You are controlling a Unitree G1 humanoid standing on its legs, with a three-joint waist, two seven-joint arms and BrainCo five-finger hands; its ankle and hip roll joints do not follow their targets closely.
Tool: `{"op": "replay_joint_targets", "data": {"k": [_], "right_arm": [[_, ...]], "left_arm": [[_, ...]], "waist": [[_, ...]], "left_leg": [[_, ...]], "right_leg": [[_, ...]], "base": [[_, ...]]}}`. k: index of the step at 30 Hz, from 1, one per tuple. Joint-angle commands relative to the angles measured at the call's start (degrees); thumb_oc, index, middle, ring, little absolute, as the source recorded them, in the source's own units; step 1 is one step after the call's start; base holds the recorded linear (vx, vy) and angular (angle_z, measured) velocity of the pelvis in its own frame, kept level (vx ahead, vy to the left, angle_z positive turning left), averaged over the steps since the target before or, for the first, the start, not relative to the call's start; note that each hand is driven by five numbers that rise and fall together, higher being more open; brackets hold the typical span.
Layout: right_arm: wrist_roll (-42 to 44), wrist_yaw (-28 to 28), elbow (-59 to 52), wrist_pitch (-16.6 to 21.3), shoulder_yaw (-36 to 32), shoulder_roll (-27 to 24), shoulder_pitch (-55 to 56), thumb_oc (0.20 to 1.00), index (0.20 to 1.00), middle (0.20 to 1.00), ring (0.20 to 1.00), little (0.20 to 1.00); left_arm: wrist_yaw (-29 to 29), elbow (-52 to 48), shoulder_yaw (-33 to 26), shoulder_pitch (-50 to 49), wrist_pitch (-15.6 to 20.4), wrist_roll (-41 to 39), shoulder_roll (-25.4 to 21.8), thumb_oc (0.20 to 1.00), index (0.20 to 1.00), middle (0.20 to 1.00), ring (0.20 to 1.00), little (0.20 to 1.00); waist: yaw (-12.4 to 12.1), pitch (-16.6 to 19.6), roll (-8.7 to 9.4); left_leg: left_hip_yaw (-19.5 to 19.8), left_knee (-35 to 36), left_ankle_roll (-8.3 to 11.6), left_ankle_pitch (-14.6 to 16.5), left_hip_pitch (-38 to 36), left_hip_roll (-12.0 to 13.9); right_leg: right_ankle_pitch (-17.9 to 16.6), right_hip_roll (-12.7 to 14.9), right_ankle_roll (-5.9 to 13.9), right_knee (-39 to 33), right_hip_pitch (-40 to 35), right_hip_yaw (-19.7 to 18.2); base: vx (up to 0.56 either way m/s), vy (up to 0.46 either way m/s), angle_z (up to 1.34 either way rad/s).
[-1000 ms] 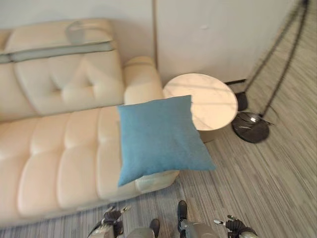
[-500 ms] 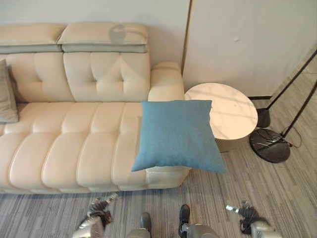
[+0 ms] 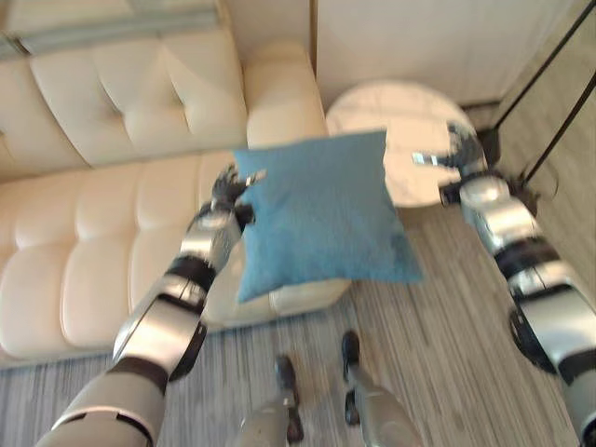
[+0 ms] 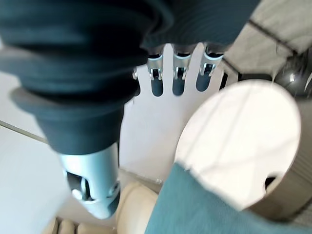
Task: Pick up all the scattered cushions and arrange them neatly on the sofa.
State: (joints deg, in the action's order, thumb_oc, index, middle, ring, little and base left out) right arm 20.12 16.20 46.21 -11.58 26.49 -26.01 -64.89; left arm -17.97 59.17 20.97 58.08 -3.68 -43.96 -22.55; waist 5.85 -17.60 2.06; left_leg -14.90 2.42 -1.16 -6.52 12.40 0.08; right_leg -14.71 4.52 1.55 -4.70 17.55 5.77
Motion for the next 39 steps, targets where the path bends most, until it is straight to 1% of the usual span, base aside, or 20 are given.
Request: {"op": "replay_joint_targets", "data": {"k": [1,2,3,5,6,7,11,13,17,19,20,21,23,24,27,30,31,36,39], "right_arm": [[2.9,3.0,2.2,2.0,-0.7,0.8,3.4,1.0,1.0,1.0,1.0,1.0],[2.9,3.8,3.2,1.9,0.2,3.3,2.5,1.0,1.0,1.0,1.0,1.0],[2.9,3.8,3.2,1.9,0.2,3.4,2.5,1.0,1.0,1.0,1.0,1.0],[2.1,4.6,5.2,1.6,1.0,5.6,2.6,1.0,1.0,1.0,1.0,1.0],[2.1,4.7,5.2,1.6,1.0,5.7,2.6,1.0,1.0,1.0,1.0,1.0],[2.0,5.3,5.5,1.4,0.5,7.0,3.7,1.0,1.0,1.0,1.0,1.0],[1.0,5.2,6.2,1.3,1.6,8.6,4.6,1.0,1.0,1.0,1.0,1.0],[0.5,5.1,5.0,1.3,1.8,9.0,6.4,1.0,1.0,1.0,1.0,1.0],[0.9,5.0,4.7,1.5,1.2,9.1,7.9,1.0,1.0,1.0,1.0,1.0],[1.2,4.9,5.4,1.4,1.3,9.2,8.0,1.0,1.0,1.0,1.0,1.0],[1.7,4.9,6.8,1.3,1.4,9.5,7.7,1.0,1.0,1.0,1.0,1.0],[2.1,5.1,7.8,1.5,1.7,9.7,7.1,1.0,1.0,1.0,1.0,1.0],[3.0,6.3,8.4,2.3,1.5,10.0,6.1,1.0,1.0,1.0,1.0,1.0],[3.0,6.3,8.4,2.3,1.5,10.0,6.0,1.0,1.0,1.0,1.0,1.0],[3.5,7.3,8.2,3.7,1.7,9.3,6.4,1.0,1.0,1.0,1.0,1.0],[4.1,7.7,8.6,4.6,1.3,9.2,6.4,1.0,1.0,1.0,1.0,1.0],[4.4,8.1,8.4,5.2,1.1,8.9,6.8,1.0,1.0,1.0,1.0,1.0],[4.5,8.1,8.2,5.9,0.8,9.1,7.8,1.0,1.0,1.0,1.0,1.0],[4.7,8.0,8.2,6.3,0.8,9.6,7.9,1.0,1.0,1.0,1.0,1.0]], "left_arm": [[-1.2,2.9,-1.2,-1.3,0.6,-0.9,-2.0,1.0,1.0,1.0,1.0,1.0],[-1.6,3.5,-0.8,-0.3,0.4,-0.9,-1.0,1.0,1.0,1.0,1.0,1.0],[-1.6,3.5,-0.8,-0.3,0.4,-0.9,-1.0,1.0,1.0,1.0,1.0,1.0],[-2.6,3.6,-0.4,0.2,0.3,0.1,-0.4,1.0,1.0,1.0,1.0,1.0],[-2.7,3.5,-0.4,0.1,0.3,0.1,-0.4,1.0,1.0,1.0,1.0,1.0],[-3.4,3.1,-1.1,-0.4,0.5,-0.3,0.4,1.0,1.0,1.0,1.0,1.0],[-4.5,2.9,-0.2,-0.2,0.1,2.1,0.9,1.0,1.0,1.0,1.0,1.0],[-5.4,-0.2,0.5,-1.0,0.5,4.7,1.2,1.0,1.0,1.0,1.0,1.0],[-5.7,-1.4,0.6,-2.4,0.4,4.7,2.6,1.0,1.0,1.0,1.0,1.0],[-5.3,0.4,1.1,-2.6,-0.7,4.9,3.5,1.0,1.0,1.0,1.0,1.0],[-5.5,4.2,1.6,-2.0,-2.1,6.7,4.0,1.0,1.0,1.0,1.0,1.0],[-7.0,6.2,2.0,-0.7,-2.8,8.9,4.3,1.0,1.0,1.0,1.0,1.0],[-9.9,8.5,2.2,1.4,-3.8,14.2,3.9,1.0,1.0,1.0,1.0,1.0],[-9.9,8.5,2.2,1.4,-3.8,14.2,3.9,1.0,1.0,1.0,1.0,1.0],[-13.4,9.3,2.7,1.9,-5.7,21.7,1.5,1.0,1.0,1.0,1.0,1.0],[-15.3,9.7,2.2,1.8,-6.3,24.2,0.2,1.0,1.0,1.0,1.0,1.0],[-16.9,9.6,1.9,1.2,-7.1,26.7,-1.0,1.0,1.0,1.0,1.0,1.0],[-17.3,10.8,1.2,-0.5,-7.7,28.7,-1.3,1.0,1.0,1.0,1.0,1.0],[-17.3,12.6,0.0,-1.0,-7.9,27.4,-0.5,1.0,1.0,1.0,1.0,1.0]], "waist": [[-0.9,-0.8,0.54],[-1.1,-1.9,0.62],[-1.0,-1.8,0.62],[-1.4,-2.9,0.44],[-1.4,-2.8,0.43],[-1.6,-3.5,0.3],[-1.9,-4.1,0.26],[-2.0,-4.7,0.27],[-2.2,-5.0,0.31],[-2.3,-5.1,0.33],[-2.3,-5.3,0.36],[-2.4,-5.5,0.37],[-2.6,-5.7,0.63],[-2.6,-5.8,0.64],[-3.0,-6.3,0.72],[-3.2,-6.7,0.67],[-3.4,-6.9,0.63],[-3.4,-7.4,0.72],[-3.2,-7.7,1.23]], "left_leg": [[3.9,-0.4,3.49,2.1,2.1,2.8],[4.1,-0.6,3.64,1.6,3.7,2.8],[4.1,-0.6,3.64,1.6,3.9,2.8],[4.3,-0.1,3.91,0.7,5.3,2.8],[4.3,-0.1,3.91,0.6,5.4,2.8],[4.5,0.4,4.07,0.3,5.5,2.7],[4.9,1.0,4.02,0.2,5.0,2.6],[5.1,1.2,3.97,0.5,4.3,2.5],[5.3,1.7,4.0,0.6,3.3,2.5],[5.3,2.2,4.1,0.5,2.6,2.4],[5.2,2.4,4.16,0.5,2.3,2.4],[5.2,2.5,4.17,0.4,2.2,2.4],[5.2,2.6,4.2,0.5,1.9,2.5],[5.2,2.6,4.2,0.5,1.9,2.5],[5.4,2.6,4.3,0.3,2.0,2.5],[5.5,2.6,4.38,0.2,2.1,2.5],[5.6,2.6,4.46,0.1,2.3,2.5],[5.9,2.6,4.66,-0.2,2.8,2.5],[5.9,2.6,4.76,-0.4,3.2,2.7]], "right_leg": [[13.1,-0.6,3.16,6.9,0.1,-0.4],[12.9,-0.6,3.17,7.3,1.7,-0.1],[12.9,-0.6,3.16,7.3,1.9,-0.1],[12.6,-0.6,3.23,7.3,3.1,0.4],[12.6,-0.6,3.22,7.3,3.2,0.5],[12.5,-0.5,3.26,7.1,3.3,0.7],[12.8,-0.5,3.16,7.0,2.9,1.1],[13.1,-0.5,3.15,6.8,2.1,1.5],[13.2,-0.3,3.17,6.2,0.9,2.0],[13.1,-0.3,3.24,5.8,0.3,2.2],[13.0,-0.3,3.27,5.7,0.0,2.3],[12.9,-0.2,3.35,5.6,-0.1,2.4],[12.8,-0.2,3.42,5.3,-0.3,2.5],[12.8,-0.2,3.42,5.3,-0.3,2.5],[12.7,-0.2,3.42,5.1,-0.5,2.9],[12.7,-0.2,3.42,5.0,-0.5,3.1],[12.7,-0.2,3.46,5.0,-0.4,3.3],[12.7,-0.2,3.42,5.1,-0.2,3.7],[12.6,-0.3,3.37,5.4,0.4,3.8]], "base": [[-0.03,-0.038,0.0],[-0.01,-0.028,0.11],[0.02,-0.031,0.07],[0.04,-0.016,0.0],[0.05,-0.007,0.06],[0.02,-0.005,0.08],[0.04,-0.007,0.08],[0.03,0.007,0.06],[0.02,0.007,0.09],[0.01,0.014,0.09],[-0.01,0.013,0.04],[-0.01,0.012,0.06],[-0.01,0.006,0.04],[0.0,0.0,0.0],[0.0,0.0,0.0],[0.0,0.0,0.0],[0.0,0.0,0.0],[0.0,-0.002,0.07],[0.0,0.001,0.04]]}}
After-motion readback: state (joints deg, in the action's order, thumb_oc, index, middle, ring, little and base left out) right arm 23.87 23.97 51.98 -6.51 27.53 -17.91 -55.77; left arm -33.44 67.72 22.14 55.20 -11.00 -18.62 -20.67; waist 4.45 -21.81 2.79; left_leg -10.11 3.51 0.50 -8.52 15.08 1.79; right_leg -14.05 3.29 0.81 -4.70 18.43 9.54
